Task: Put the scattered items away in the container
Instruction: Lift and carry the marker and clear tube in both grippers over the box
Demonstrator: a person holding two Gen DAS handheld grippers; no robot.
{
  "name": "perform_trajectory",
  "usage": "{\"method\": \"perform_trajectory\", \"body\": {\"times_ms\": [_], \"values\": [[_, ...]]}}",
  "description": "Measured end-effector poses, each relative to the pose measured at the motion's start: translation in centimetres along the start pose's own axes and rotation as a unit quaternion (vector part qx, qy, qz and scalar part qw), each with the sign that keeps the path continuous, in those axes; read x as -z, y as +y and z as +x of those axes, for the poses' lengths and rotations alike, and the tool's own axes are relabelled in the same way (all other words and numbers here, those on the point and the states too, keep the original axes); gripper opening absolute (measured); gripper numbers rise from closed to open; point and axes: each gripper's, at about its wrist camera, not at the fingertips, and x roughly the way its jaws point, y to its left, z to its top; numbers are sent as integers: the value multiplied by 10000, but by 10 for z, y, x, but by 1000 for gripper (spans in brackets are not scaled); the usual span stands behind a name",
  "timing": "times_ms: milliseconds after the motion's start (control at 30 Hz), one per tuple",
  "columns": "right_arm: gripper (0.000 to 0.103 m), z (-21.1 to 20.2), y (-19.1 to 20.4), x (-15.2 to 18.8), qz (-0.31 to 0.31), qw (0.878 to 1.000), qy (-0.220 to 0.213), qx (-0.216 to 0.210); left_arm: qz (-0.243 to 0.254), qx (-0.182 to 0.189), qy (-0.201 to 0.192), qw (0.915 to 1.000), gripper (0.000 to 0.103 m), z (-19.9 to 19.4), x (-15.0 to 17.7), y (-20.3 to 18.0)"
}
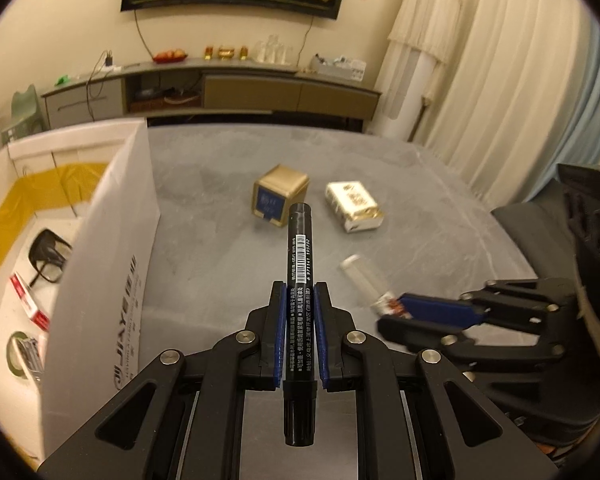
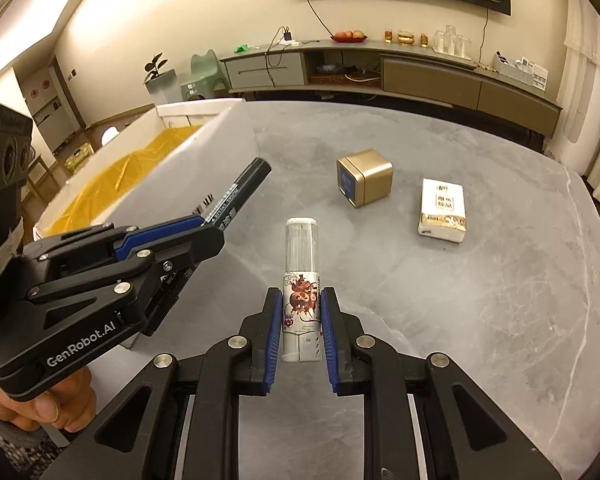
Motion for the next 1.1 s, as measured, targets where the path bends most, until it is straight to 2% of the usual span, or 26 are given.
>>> {"method": "perform_trajectory", "body": {"times_ms": [367, 1100], "values": [[21, -11, 22, -12, -96, 9998, -191, -31, -109, -73, -219, 9997, 14, -34, -4, 12], [21, 0, 76, -16, -475, 9986, -186, -97, -296, -292, -576, 9975, 14, -89, -1, 44]]}}
